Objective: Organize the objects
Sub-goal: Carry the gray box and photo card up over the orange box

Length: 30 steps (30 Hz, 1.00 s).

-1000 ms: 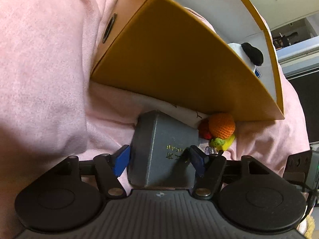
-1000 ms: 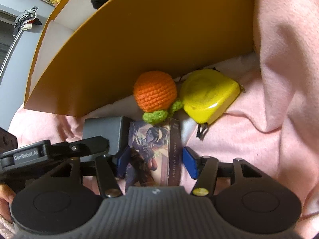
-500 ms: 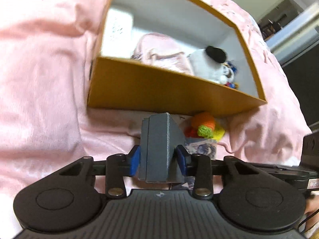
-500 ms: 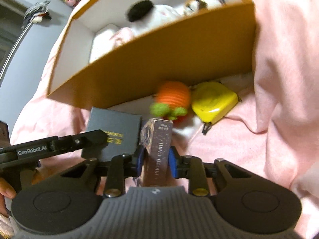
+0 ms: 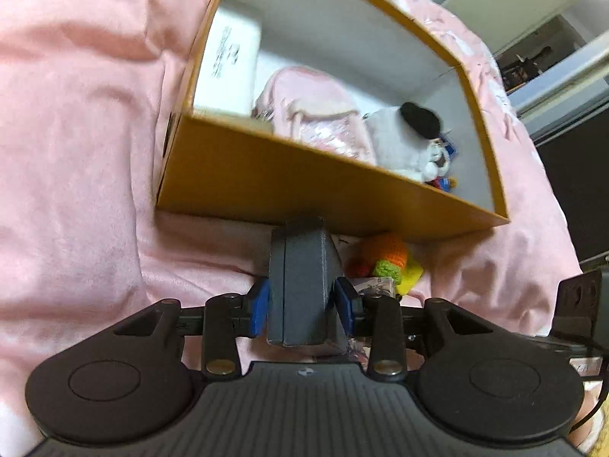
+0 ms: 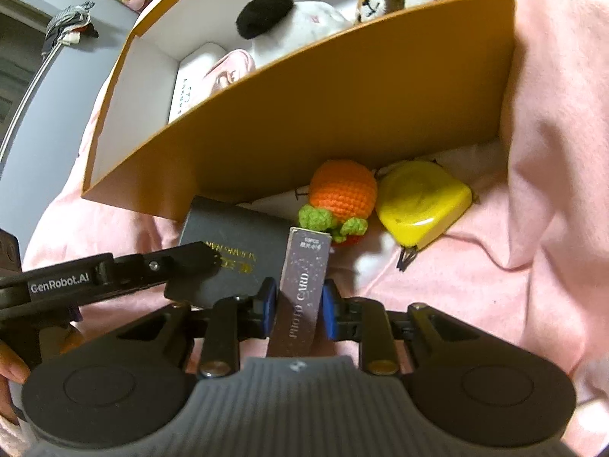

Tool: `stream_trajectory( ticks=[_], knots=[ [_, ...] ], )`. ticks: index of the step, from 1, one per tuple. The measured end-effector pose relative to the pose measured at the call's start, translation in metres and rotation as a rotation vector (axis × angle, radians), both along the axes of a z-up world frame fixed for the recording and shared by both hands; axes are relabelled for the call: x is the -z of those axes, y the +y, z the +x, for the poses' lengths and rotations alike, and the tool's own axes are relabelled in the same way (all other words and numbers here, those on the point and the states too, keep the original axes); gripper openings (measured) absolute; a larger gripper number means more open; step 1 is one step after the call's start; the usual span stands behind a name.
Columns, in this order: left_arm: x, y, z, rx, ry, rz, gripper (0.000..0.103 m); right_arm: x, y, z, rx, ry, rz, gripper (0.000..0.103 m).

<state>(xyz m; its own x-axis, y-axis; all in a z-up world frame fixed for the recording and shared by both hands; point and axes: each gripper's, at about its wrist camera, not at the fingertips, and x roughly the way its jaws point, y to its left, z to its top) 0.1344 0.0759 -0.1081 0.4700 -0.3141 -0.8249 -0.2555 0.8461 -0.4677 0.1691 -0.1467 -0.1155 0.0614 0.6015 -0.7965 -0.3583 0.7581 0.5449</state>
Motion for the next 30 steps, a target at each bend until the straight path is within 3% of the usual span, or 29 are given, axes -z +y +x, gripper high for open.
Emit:
stream_trajectory(
  ticks=[5,11,15,19,25,30],
  knots=[
    [-0.034,0.002,-0.01,0.014,-0.082,-0.017,0.041,-0.036,-0.012,-0.006,-0.024,-0.098,-0.012,0.024],
    [-0.081,0.014,-0.008,0.0,-0.194,-0.073,0.037,-0.089,-0.029,0.005,-0.01,-0.185,0.084,0.024],
    [-0.111,0.02,0.008,-0.011,-0.277,-0.053,0.037,-0.134,-0.018,0.017,-0.007,-0.292,0.141,0.024],
    [-0.13,0.025,0.038,-0.027,-0.338,-0.036,0.037,-0.158,-0.012,0.037,0.002,-0.363,0.163,0.024],
    [-0.122,0.029,0.09,-0.118,-0.354,0.038,0.037,-0.154,0.009,0.079,0.05,-0.383,0.155,0.024],
    [-0.084,0.037,0.126,-0.231,-0.32,-0.01,0.037,-0.127,0.022,0.121,0.142,-0.32,0.171,0.024]
  ],
)
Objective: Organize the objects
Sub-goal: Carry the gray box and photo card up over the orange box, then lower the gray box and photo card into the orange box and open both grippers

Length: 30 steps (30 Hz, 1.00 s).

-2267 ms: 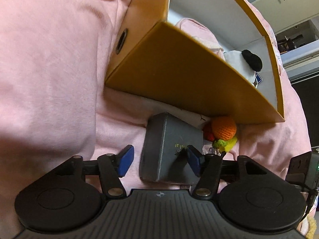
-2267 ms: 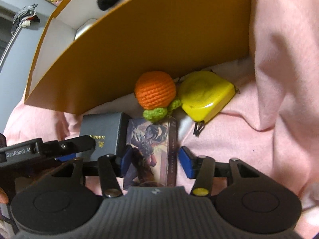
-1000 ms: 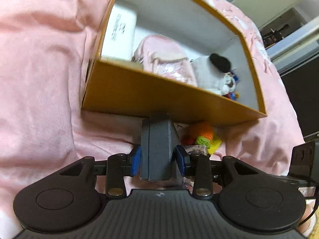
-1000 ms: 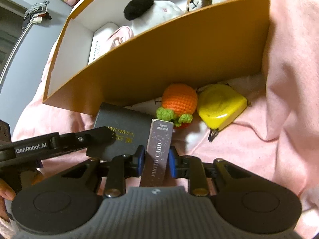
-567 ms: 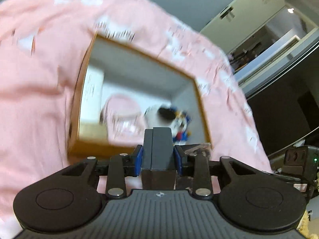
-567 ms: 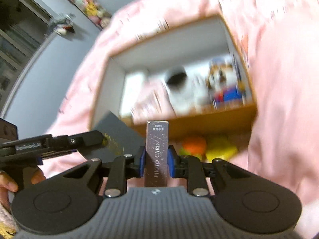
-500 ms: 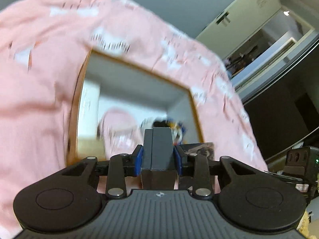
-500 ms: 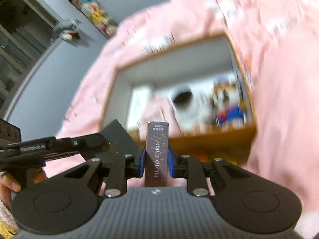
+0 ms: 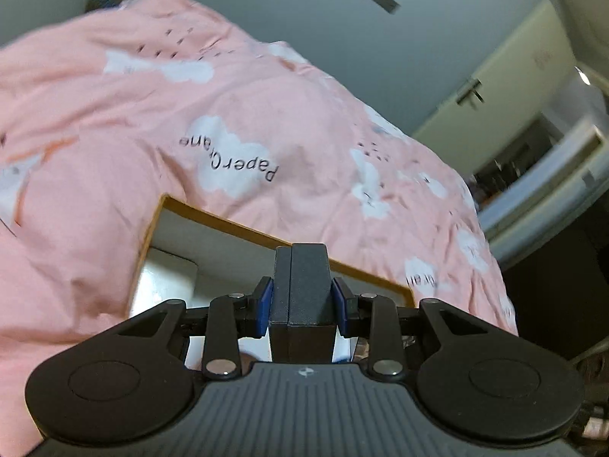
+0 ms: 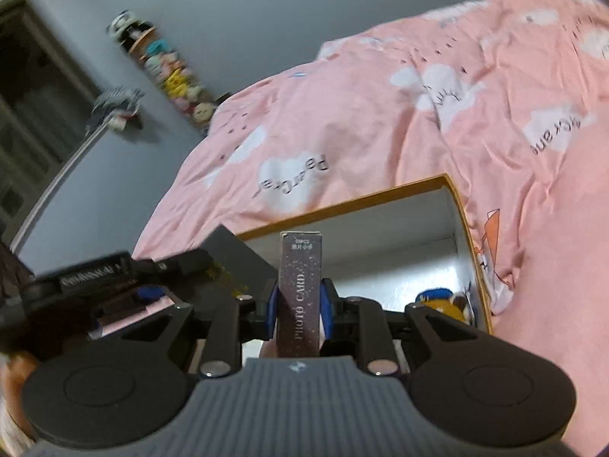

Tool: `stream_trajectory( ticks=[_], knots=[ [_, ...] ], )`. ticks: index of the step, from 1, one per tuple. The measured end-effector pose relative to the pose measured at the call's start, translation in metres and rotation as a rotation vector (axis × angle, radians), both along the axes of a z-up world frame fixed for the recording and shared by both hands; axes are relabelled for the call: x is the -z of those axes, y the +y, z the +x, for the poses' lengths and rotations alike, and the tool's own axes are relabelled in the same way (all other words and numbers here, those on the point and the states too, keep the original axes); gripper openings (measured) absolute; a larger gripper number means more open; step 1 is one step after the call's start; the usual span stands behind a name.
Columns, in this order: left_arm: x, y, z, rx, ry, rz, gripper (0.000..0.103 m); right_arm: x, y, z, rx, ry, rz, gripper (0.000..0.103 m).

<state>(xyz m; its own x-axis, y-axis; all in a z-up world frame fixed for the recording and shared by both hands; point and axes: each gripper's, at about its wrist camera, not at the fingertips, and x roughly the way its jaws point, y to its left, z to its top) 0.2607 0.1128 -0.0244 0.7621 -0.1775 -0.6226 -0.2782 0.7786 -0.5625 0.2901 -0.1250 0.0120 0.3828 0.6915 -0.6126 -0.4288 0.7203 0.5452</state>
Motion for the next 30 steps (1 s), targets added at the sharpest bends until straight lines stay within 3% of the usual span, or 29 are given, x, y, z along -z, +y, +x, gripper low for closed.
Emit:
stream_trajectory(
  ticks=[6,14,17,20,23,27,30],
  knots=[
    [0.042,-0.001,0.026,-0.061,0.023,-0.061,0.037,0.026,0.012,0.03,0.035,0.036,-0.009,0.024],
    [0.077,-0.011,0.033,-0.094,0.091,-0.037,0.037,0.055,0.028,0.053,0.062,0.068,-0.081,0.024],
    [0.079,-0.011,0.034,-0.093,0.114,-0.011,0.042,0.061,0.037,0.054,0.056,0.057,-0.12,0.024],
    [0.079,-0.009,0.037,-0.081,0.186,0.027,0.054,0.065,0.045,0.054,0.053,0.052,-0.155,0.024],
    [0.077,-0.004,0.033,-0.082,0.235,0.041,0.055,0.069,0.049,0.056,0.057,0.055,-0.187,0.024],
    [0.064,0.0,0.021,-0.055,0.209,0.042,0.054,0.073,0.052,0.058,0.081,0.043,-0.244,0.024],
    [0.048,-0.002,0.012,-0.03,0.178,0.101,0.054,0.076,0.059,0.059,0.059,0.04,-0.257,0.024]
  ],
)
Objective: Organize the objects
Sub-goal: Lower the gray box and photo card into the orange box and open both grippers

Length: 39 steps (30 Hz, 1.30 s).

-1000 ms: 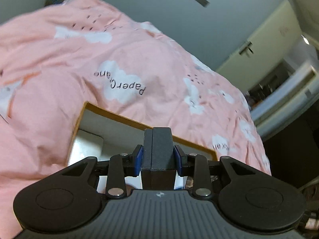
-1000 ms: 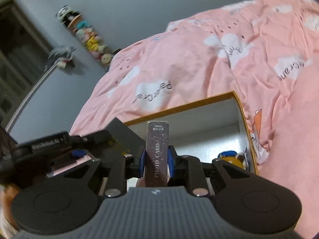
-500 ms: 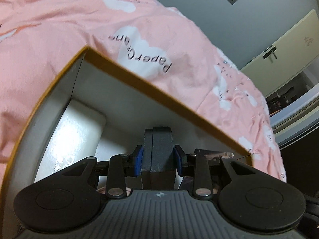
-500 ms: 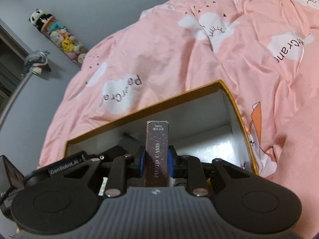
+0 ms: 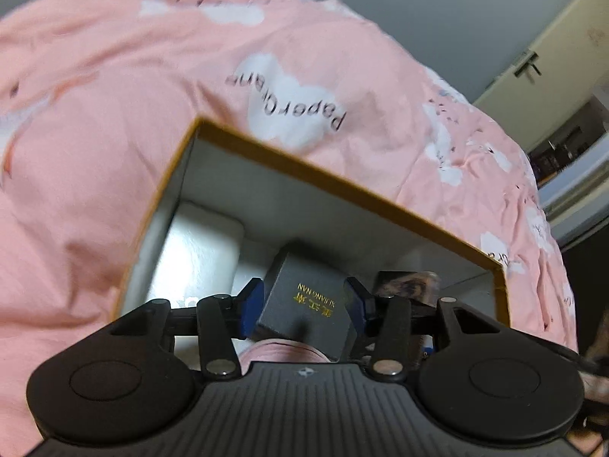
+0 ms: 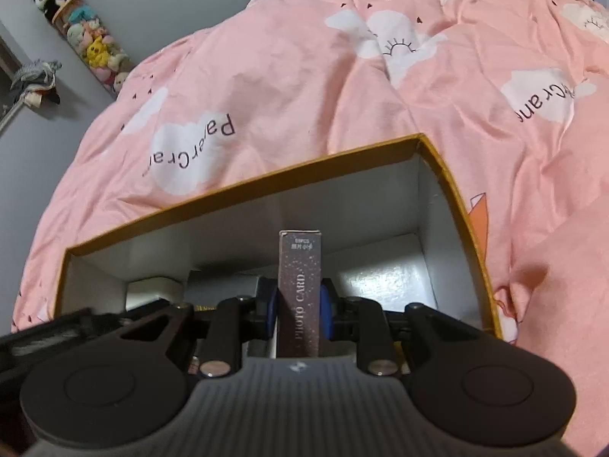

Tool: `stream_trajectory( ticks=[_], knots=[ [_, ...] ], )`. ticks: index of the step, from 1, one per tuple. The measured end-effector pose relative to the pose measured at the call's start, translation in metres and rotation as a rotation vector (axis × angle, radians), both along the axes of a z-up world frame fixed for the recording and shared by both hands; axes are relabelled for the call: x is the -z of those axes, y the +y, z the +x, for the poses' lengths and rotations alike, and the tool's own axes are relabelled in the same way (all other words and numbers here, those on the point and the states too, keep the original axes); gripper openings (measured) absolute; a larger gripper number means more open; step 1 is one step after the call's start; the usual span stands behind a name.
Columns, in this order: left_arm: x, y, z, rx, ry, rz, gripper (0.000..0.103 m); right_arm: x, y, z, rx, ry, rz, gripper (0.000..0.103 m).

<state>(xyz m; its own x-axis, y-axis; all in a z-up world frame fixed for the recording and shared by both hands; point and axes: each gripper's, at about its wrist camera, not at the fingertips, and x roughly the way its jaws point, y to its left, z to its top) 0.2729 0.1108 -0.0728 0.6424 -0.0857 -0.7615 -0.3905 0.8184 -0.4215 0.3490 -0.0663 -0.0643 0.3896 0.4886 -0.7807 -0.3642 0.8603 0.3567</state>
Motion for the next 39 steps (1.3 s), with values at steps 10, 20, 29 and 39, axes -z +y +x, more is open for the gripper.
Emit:
stream_trajectory(
  ticks=[10,20,29,39],
  knots=[
    [-0.018,-0.008,-0.003,0.141,0.032,0.113,0.054,0.01,0.016,0.002,-0.085,0.065,0.099,0.024],
    [-0.014,-0.012,-0.006,0.204,0.022,0.136,0.054,0.019,0.019,0.02,-0.112,0.15,0.022,0.039],
    [-0.012,-0.016,-0.007,0.232,0.046,0.154,0.055,0.01,0.031,0.016,-0.189,0.09,-0.082,0.03],
    [-0.011,-0.015,-0.012,0.238,0.046,0.135,0.055,0.017,0.033,0.028,-0.263,0.1,-0.027,0.026]
  ],
)
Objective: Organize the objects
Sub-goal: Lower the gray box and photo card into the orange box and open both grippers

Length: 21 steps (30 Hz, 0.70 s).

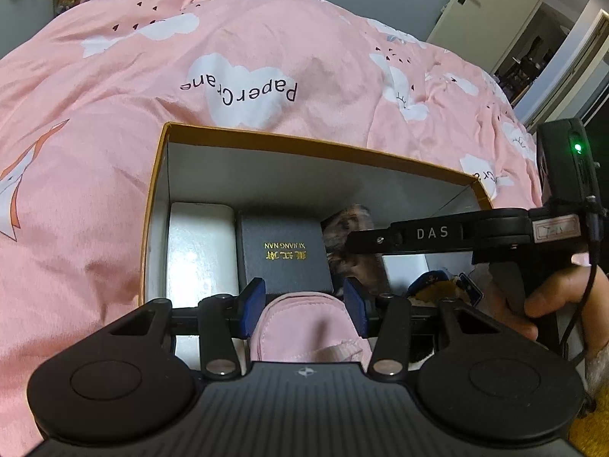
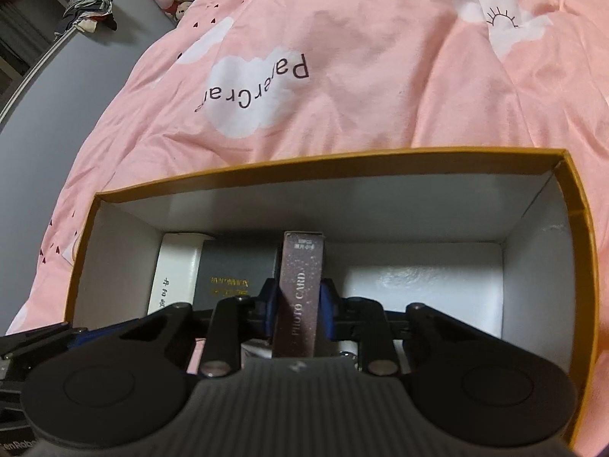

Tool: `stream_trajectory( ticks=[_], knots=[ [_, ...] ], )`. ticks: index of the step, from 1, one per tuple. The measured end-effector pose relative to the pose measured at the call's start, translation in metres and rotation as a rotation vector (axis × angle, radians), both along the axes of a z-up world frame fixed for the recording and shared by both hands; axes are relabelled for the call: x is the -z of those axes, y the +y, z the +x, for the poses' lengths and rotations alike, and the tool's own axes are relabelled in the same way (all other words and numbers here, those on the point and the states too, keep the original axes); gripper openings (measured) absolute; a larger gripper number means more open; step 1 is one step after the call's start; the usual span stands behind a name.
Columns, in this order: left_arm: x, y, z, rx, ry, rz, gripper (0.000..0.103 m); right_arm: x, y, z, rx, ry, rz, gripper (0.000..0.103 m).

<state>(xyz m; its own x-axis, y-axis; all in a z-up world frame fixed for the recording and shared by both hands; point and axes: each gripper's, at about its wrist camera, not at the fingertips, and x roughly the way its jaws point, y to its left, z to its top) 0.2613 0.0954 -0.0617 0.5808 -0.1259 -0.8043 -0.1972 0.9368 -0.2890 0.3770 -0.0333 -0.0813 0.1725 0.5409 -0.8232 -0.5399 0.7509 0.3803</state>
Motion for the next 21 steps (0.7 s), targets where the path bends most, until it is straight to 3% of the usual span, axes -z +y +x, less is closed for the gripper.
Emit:
stream_trajectory(
  ticks=[5,11,15,21],
  knots=[
    [0.001,0.0,-0.001,-0.002,0.0,-0.002,0.055,0.0,-0.003,-0.003,0.011,-0.059,-0.098,0.033],
    [0.0,-0.002,-0.003,0.003,0.006,0.016,0.055,0.015,-0.012,0.001,0.052,0.014,-0.089,0.036],
    [0.0,-0.003,-0.005,0.01,0.004,0.029,0.055,0.017,-0.013,-0.002,0.046,0.024,-0.04,0.028],
    [-0.002,-0.012,-0.009,0.018,-0.024,0.099,0.055,0.014,-0.009,-0.007,-0.01,-0.039,-0.034,0.028]
  ],
)
